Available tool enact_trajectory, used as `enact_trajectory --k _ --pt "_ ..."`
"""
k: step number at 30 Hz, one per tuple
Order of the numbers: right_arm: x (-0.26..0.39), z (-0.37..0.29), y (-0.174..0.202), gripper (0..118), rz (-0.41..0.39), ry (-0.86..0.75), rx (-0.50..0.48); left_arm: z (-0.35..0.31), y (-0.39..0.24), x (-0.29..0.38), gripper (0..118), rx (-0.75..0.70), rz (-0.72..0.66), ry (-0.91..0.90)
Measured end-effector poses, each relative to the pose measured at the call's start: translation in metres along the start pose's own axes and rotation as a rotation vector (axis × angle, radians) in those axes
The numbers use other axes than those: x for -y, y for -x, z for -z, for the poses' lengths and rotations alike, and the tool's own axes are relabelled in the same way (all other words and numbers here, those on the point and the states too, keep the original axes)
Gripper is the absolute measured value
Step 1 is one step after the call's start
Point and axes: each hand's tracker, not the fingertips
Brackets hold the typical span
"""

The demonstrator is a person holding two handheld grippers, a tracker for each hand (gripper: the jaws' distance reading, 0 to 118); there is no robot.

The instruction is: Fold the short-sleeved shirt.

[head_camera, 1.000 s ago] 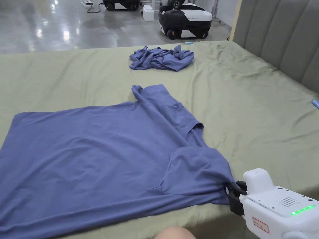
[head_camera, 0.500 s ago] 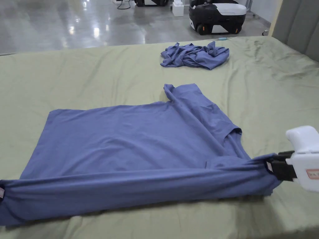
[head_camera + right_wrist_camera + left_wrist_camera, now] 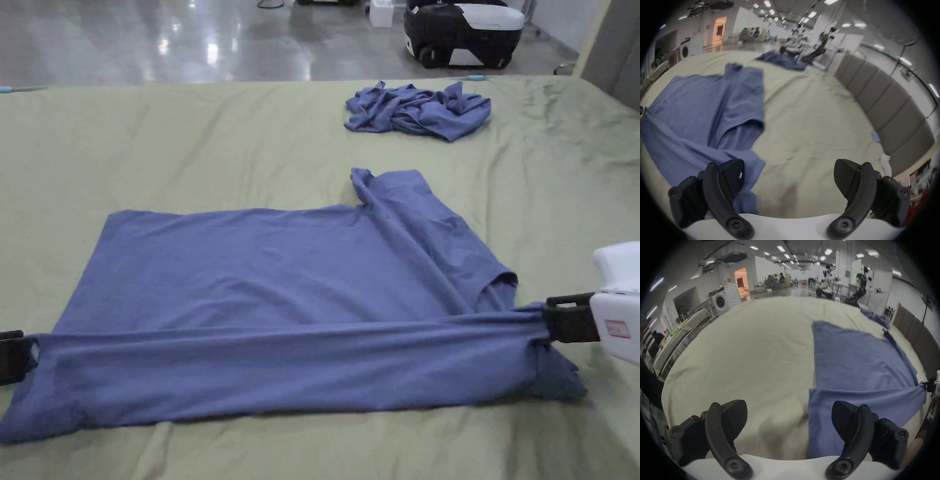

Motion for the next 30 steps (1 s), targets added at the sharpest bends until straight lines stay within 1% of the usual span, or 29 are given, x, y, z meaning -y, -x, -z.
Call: enact_trajectory --k 1,2,3,5,6,7,8,9,10,11,12,14,15,16,17,18,19,20,21,22,23,24,25,26,27,28,29,30 --pt "0.006 -0.017 -0.007 109 0.041 -0.07 -0.013 -0.015 0.004 0.005 114 0.005 -0.006 -0.031" --pt "0.011 -0.035 -0.013 95 0.066 -0.104 -0.045 -0.031 0.007 0.01 114 0.016 -0.003 -0.056" --pt "0.019 -0.054 -0.015 63 0.082 -0.138 -0.074 -0.051 0.008 0.019 112 0.029 -0.001 -0.084" --pt "0.037 -0.092 -0.016 33 0.102 -0.2 -0.129 -0.089 0.008 0.041 108 0.102 -0.009 -0.176" --pt "0.047 -0.107 -0.012 18 0.107 -0.221 -0.136 -0.106 0.006 0.054 105 0.135 0.003 -0.207" --pt "0.059 -0.127 -0.008 3 0.11 -0.256 -0.125 -0.122 -0.001 0.066 80 0.133 0.013 -0.209" --pt "0.066 -0.139 -0.004 3 0.077 -0.272 -0.167 -0.13 -0.005 0.079 46 0.123 0.01 -0.211" --pt "0.076 -0.153 0.002 3 0.066 -0.286 -0.2 -0.136 -0.008 0.092 3 0.126 0.008 -0.215" --pt "0.086 -0.166 0.01 3 0.061 -0.306 -0.208 -0.137 -0.01 0.104 0 0.143 -0.005 -0.215" --pt "0.092 -0.173 0.015 3 0.059 -0.293 -0.226 -0.133 -0.013 0.11 0 0.201 0.009 -0.154" --pt "0.096 -0.175 0.021 3 0.066 -0.266 -0.282 -0.127 -0.016 0.116 0 0.248 0.029 -0.102" --pt "0.107 -0.182 0.032 3 0.105 -0.238 -0.322 -0.115 -0.023 0.123 0 0.225 0.049 -0.122" --pt "0.11 -0.185 0.037 3 0.1 -0.233 -0.337 -0.104 -0.018 0.115 0 0.202 0.075 -0.12" --pt "0.109 -0.182 0.04 3 0.079 -0.224 -0.338 -0.097 -0.019 0.11 0 0.194 0.071 -0.14" --pt "0.11 -0.184 0.045 3 0.053 -0.225 -0.326 -0.09 -0.018 0.104 1 0.194 0.049 -0.176" --pt "0.11 -0.186 0.048 3 0.021 -0.228 -0.312 -0.079 -0.016 0.096 20 0.194 0.03 -0.201" --pt "0.115 -0.178 0.045 3 0.021 -0.224 -0.317 -0.066 -0.017 0.081 82 0.187 0.031 -0.175" --pt "0.119 -0.17 0.041 3 0.026 -0.218 -0.323 -0.049 -0.016 0.074 117 0.169 0.032 -0.11" --pt "0.117 -0.167 0.041 3 0.037 -0.206 -0.335 -0.031 -0.016 0.069 118 0.155 0.019 -0.039" --pt "0.116 -0.165 0.041 3 0.049 -0.198 -0.343 -0.02 -0.014 0.067 118 0.156 -0.016 -0.044" --pt "0.116 -0.164 0.041 3 0.051 -0.195 -0.345 -0.011 -0.017 0.063 118 0.142 -0.02 -0.016" --pt "0.113 -0.163 0.044 3 0.047 -0.193 -0.343 0.002 -0.017 0.064 112 0.128 -0.015 0.033" --pt "0.112 -0.161 0.045 3 0.04 -0.19 -0.339 0.009 -0.018 0.067 80 0.127 -0.008 0.079" --pt "0.111 -0.159 0.046 3 0.035 -0.188 -0.337 0.013 -0.019 0.071 77 0.14 -0.007 0.07" --pt "0.11 -0.157 0.046 3 0.033 -0.187 -0.338 0.002 -0.021 0.072 63 0.055 0.023 0.018" --pt "0.114 -0.149 0.043 3 0.036 -0.182 -0.343 -0.004 -0.028 0.072 22 0.079 0.081 -0.021" --pt "0.113 -0.144 0.042 3 0.04 -0.173 -0.352 -0.008 -0.033 0.074 7 0.091 0.129 -0.034" --pt "0.112 -0.138 0.042 3 0.044 -0.162 -0.357 -0.013 -0.039 0.076 7 0.107 0.151 -0.061"
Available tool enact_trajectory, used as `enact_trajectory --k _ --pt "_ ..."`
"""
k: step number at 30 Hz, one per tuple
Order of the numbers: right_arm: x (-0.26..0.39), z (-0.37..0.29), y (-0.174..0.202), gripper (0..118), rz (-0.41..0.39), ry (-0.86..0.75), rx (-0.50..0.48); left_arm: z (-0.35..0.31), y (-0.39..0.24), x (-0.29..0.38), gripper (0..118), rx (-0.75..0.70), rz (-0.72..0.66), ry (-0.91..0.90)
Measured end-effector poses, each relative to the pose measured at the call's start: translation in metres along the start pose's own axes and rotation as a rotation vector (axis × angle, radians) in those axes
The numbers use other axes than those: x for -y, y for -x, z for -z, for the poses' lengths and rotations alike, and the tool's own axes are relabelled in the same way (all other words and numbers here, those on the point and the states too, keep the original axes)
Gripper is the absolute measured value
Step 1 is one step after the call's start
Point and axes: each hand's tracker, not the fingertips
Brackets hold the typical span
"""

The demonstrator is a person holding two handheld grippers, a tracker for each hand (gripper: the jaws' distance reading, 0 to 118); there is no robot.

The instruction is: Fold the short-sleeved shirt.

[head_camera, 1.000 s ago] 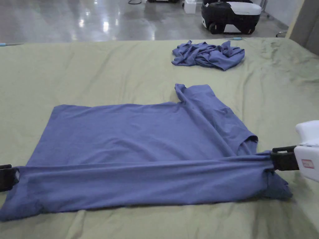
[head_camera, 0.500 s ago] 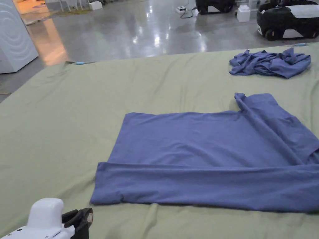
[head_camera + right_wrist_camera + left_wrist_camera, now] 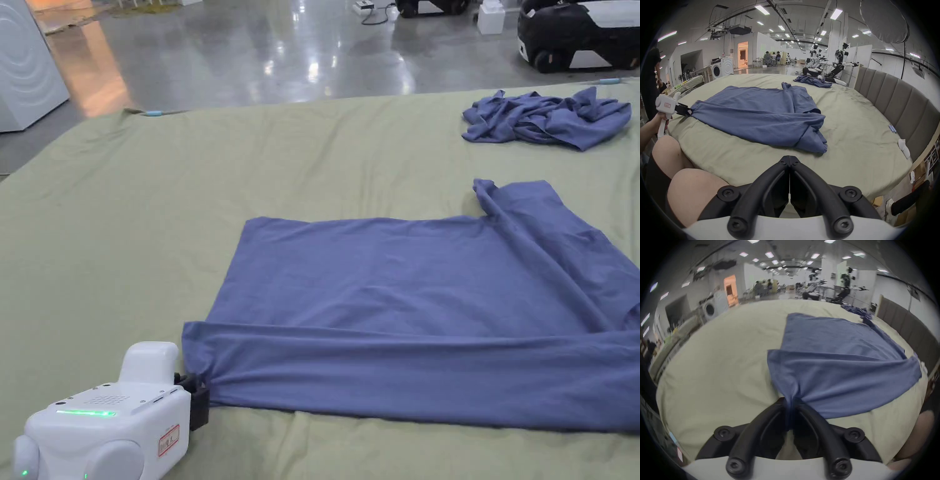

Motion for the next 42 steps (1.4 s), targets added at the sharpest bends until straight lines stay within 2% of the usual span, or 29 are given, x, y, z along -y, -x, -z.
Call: enact_trajectory --k 1,2,5,7,8,9,10,11,12,14,15,16,17,18,19,21,25,33,37,40,41,42 --pt "-0.001 0.006 -0.002 3 0.002 0.003 0.001 -0.009 -0.009 -0.002 6 -0.056 0.044 -0.015" --pt "-0.001 0.01 -0.003 3 0.001 0.004 0.002 -0.009 -0.01 -0.001 6 -0.045 0.084 0.004" --pt "-0.007 0.031 -0.014 3 0.0 0.007 0.017 -0.015 -0.004 -0.005 6 -0.014 0.017 -0.001" --pt "-0.014 0.048 -0.022 3 0.042 0.045 0.001 -0.023 -0.002 -0.008 6 -0.009 -0.01 -0.026" --pt "-0.017 0.056 -0.027 7 0.047 0.056 -0.002 -0.027 -0.002 -0.009 6 -0.009 -0.01 -0.04" --pt "-0.019 0.064 -0.03 30 0.051 0.046 0.02 -0.035 -0.008 -0.014 6 0.004 -0.009 -0.048" --pt "-0.023 0.07 -0.031 79 0.051 0.043 0.02 -0.037 -0.011 -0.016 5 0.006 -0.002 -0.043" --pt "-0.024 0.079 -0.036 107 0.055 0.051 0.01 -0.04 -0.014 -0.016 5 0.003 0.007 -0.058" --pt "-0.026 0.087 -0.041 116 0.061 0.061 -0.003 -0.039 -0.017 -0.017 5 0.001 0.031 -0.061" --pt "-0.027 0.103 -0.045 114 0.057 0.057 0.043 -0.04 -0.025 -0.021 5 -0.011 0.052 -0.047" --pt "-0.027 0.112 -0.049 110 0.073 0.107 0.045 -0.04 -0.025 -0.021 5 -0.006 0.044 -0.042" --pt "-0.028 0.12 -0.055 71 0.105 0.164 -0.031 -0.04 -0.025 -0.022 5 0.002 0.035 -0.036" --pt "-0.026 0.122 -0.06 18 0.162 0.159 -0.118 -0.04 -0.025 -0.023 5 0.001 0.029 -0.036" --pt "-0.022 0.119 -0.059 10 0.205 0.098 -0.151 -0.041 -0.025 -0.023 5 0.004 0.021 -0.037" --pt "-0.022 0.115 -0.056 9 0.177 0.096 -0.097 -0.041 -0.025 -0.023 5 0.007 0.016 -0.036" --pt "-0.024 0.11 -0.055 9 0.135 0.101 -0.109 -0.043 -0.022 -0.022 5 0.006 0.013 -0.034" --pt "-0.033 0.077 -0.062 9 0.127 0.057 -0.12 -0.059 -0.01 -0.028 5 0.064 -0.072 -0.037" --pt "-0.047 0.001 -0.051 9 -0.057 0.104 -0.099 -0.117 -0.004 -0.014 5 0.114 -0.034 -0.001" --pt "-0.02 -0.011 -0.047 9 -0.078 0.162 -0.089 -0.126 -0.002 0.019 5 0.145 -0.029 0.076" --pt "0.007 -0.005 -0.043 10 -0.095 0.203 -0.036 -0.117 -0.006 0.046 6 0.17 -0.036 0.163" --pt "0.014 -0.003 -0.042 14 -0.093 0.209 -0.014 -0.116 -0.007 0.053 8 0.165 -0.041 0.161" --pt "0.022 -0.003 -0.042 28 -0.109 0.217 0.046 -0.117 -0.008 0.06 23 0.145 -0.048 0.156"
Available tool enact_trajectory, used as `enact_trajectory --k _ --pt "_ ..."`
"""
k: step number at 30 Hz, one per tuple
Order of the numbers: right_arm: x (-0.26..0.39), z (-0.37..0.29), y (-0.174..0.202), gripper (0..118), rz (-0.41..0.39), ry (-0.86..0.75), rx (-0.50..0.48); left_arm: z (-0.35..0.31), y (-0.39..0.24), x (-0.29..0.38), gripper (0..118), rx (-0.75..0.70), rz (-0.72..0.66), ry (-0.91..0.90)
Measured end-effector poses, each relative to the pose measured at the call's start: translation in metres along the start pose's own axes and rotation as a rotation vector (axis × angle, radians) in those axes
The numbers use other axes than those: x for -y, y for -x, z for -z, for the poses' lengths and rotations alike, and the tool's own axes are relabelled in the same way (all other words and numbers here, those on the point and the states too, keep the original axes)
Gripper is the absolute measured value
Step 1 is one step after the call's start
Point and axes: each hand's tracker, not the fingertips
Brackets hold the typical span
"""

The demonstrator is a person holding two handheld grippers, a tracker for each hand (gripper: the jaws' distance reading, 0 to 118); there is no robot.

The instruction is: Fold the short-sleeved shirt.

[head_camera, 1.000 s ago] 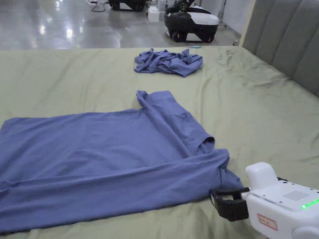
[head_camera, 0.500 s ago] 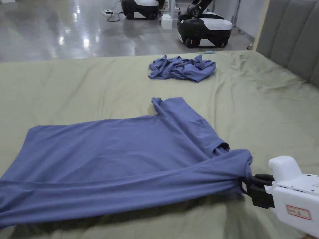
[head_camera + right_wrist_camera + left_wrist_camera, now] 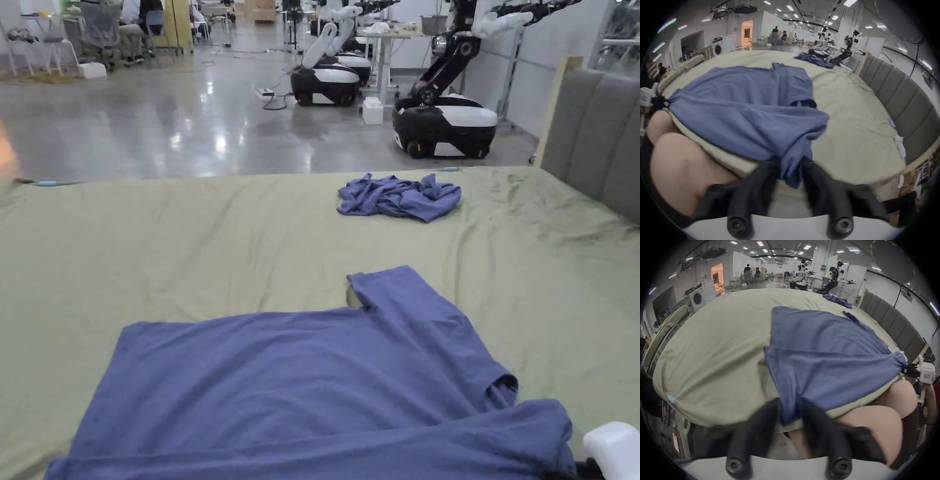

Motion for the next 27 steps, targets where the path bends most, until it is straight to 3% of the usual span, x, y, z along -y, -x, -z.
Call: enact_trajectory --k 1,2,3,5,6,7,8,9,10,11,15,18,19,21,22,27 --pt "0.005 -0.001 0.001 74 -0.002 -0.004 0.074 -0.002 0.0 0.005 82 -0.069 0.007 -0.026" --pt "0.01 -0.003 0.0 108 0.009 -0.022 0.113 -0.004 0.001 0.009 118 -0.097 0.014 -0.047" --pt "0.014 -0.01 -0.003 118 0.038 -0.051 0.114 -0.007 0.007 0.016 118 -0.087 0.008 -0.07" --pt "0.012 -0.031 -0.008 117 0.129 -0.094 0.122 -0.023 0.006 0.014 118 -0.065 -0.014 -0.117" --pt "0.009 -0.042 -0.007 117 0.169 -0.145 0.131 -0.032 0.003 0.01 118 -0.047 -0.027 -0.147" --pt "0.004 -0.056 -0.007 107 0.203 -0.219 0.11 -0.048 0.0 0.006 116 -0.052 -0.041 -0.222" --pt "-0.002 -0.068 -0.01 87 0.216 -0.281 0.051 -0.055 -0.004 -0.001 98 -0.048 -0.038 -0.267" --pt "-0.012 -0.077 -0.009 54 0.226 -0.332 0.02 -0.062 -0.01 -0.012 63 -0.047 -0.022 -0.309" --pt "-0.024 -0.084 -0.007 6 0.246 -0.383 0.009 -0.067 -0.016 -0.025 1 -0.064 -0.015 -0.375" --pt "-0.037 -0.087 -0.005 4 0.26 -0.421 0.022 -0.069 -0.022 -0.038 0 -0.086 -0.01 -0.43" --pt "-0.095 -0.094 -0.005 4 0.26 -0.512 -0.079 -0.043 -0.034 -0.117 0 -0.006 0.048 -0.465" --pt "-0.136 -0.083 0.003 4 0.228 -0.538 -0.106 0.022 -0.024 -0.181 0 -0.027 0.083 -0.468" --pt "-0.147 -0.077 0.006 4 0.219 -0.55 -0.128 0.049 -0.016 -0.209 17 -0.044 0.075 -0.421" --pt "-0.163 -0.066 0.012 4 0.202 -0.555 -0.159 0.105 0.004 -0.238 98 -0.069 0.014 -0.362" --pt "-0.169 -0.06 0.015 4 0.19 -0.549 -0.178 0.135 0.013 -0.253 110 -0.1 0.0 -0.246" --pt "-0.185 -0.024 0.024 4 0.128 -0.465 -0.235 0.228 0.042 -0.284 112 -0.181 0.034 -0.049"
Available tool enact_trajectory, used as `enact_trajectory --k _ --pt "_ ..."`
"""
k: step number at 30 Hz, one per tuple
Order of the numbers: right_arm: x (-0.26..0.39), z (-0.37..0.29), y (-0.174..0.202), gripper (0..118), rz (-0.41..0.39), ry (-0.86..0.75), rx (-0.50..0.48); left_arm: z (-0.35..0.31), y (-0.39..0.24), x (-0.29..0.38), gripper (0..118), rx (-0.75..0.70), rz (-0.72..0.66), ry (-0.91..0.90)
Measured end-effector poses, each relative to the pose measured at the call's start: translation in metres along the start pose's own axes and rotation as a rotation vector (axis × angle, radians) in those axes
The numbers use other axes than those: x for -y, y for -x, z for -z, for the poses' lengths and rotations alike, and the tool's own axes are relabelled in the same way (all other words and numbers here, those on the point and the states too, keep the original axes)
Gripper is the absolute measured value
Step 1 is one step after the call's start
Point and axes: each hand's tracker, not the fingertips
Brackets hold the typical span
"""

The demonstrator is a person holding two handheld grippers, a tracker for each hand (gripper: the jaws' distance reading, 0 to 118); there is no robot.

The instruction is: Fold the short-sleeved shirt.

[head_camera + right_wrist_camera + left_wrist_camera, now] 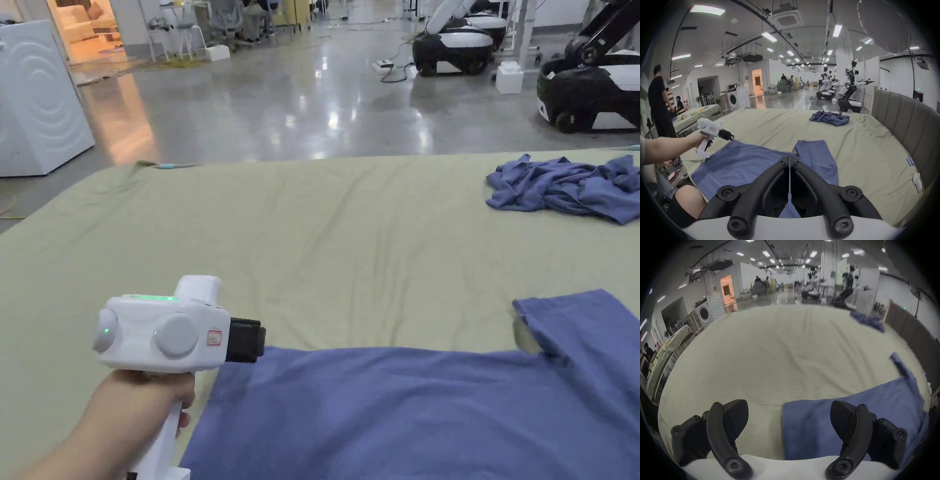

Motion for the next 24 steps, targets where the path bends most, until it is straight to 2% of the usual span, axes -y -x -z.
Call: enact_trajectory --k 1,2,3,4,6,7,8,9,10,12,13,14,15,16,17,19,20,21,22,23,24 --pt "0.003 0.009 -0.002 4 -0.015 0.02 -0.001 0.014 0.001 0.003 111 0.006 -0.015 0.035" --pt "0.004 0.015 -0.003 4 -0.032 0.031 0.007 0.023 0.003 0.005 101 0.014 -0.02 0.081" --pt "0.004 0.021 -0.006 4 -0.05 0.045 0.018 0.029 0.003 0.008 70 0.056 -0.034 0.12" --pt "0.004 0.028 -0.01 4 -0.055 0.058 0.023 0.019 -0.004 0.013 58 0.015 -0.041 0.022" --pt "0.007 0.044 -0.023 4 -0.042 0.083 0.024 0.007 -0.016 0.016 8 -0.001 0.072 -0.048" --pt "0.006 0.056 -0.032 4 -0.031 0.106 0.017 -0.001 -0.025 0.02 3 -0.016 0.117 -0.075" --pt "0.005 0.069 -0.04 4 -0.032 0.121 0.02 -0.009 -0.031 0.024 3 0.038 0.122 -0.105" --pt "0.006 0.084 -0.052 4 -0.046 0.144 0.052 -0.015 -0.035 0.026 3 0.032 0.15 -0.104" --pt "0.003 0.104 -0.064 4 -0.061 0.172 0.098 -0.02 -0.037 0.028 3 0.072 0.137 -0.114" --pt "-0.004 0.148 -0.094 5 -0.029 0.282 0.113 -0.03 -0.038 0.03 3 0.098 0.125 -0.119" --pt "-0.007 0.171 -0.109 20 -0.011 0.332 0.151 -0.032 -0.038 0.03 3 0.097 0.127 -0.119" --pt "-0.007 0.191 -0.121 42 0.03 0.351 0.192 -0.034 -0.038 0.03 3 0.1 0.124 -0.123" --pt "-0.006 0.214 -0.136 76 0.035 0.4 0.174 -0.034 -0.036 0.029 3 0.097 0.124 -0.13" --pt "-0.004 0.236 -0.15 97 0.051 0.471 0.157 -0.039 -0.038 0.028 3 0.094 0.122 -0.126" --pt "0.002 0.25 -0.161 98 0.1 0.515 0.169 -0.04 -0.036 0.028 3 0.09 0.114 -0.123" --pt "0.015 0.275 -0.177 92 0.197 0.636 0.188 -0.041 -0.034 0.029 3 0.09 0.091 -0.114" --pt "0.021 0.28 -0.178 79 0.197 0.686 0.205 -0.042 -0.034 0.03 3 0.09 0.086 -0.108" --pt "0.028 0.281 -0.175 47 0.164 0.713 0.198 -0.043 -0.034 0.031 3 0.089 0.09 -0.105" --pt "0.034 0.28 -0.17 19 0.095 0.709 0.176 -0.044 -0.035 0.032 3 0.08 0.102 -0.1" --pt "0.034 0.276 -0.163 4 0.035 0.681 0.165 -0.046 -0.036 0.033 3 0.075 0.113 -0.096" --pt "0.031 0.27 -0.159 4 0.008 0.629 0.191 -0.048 -0.035 0.033 3 0.075 0.117 -0.093"
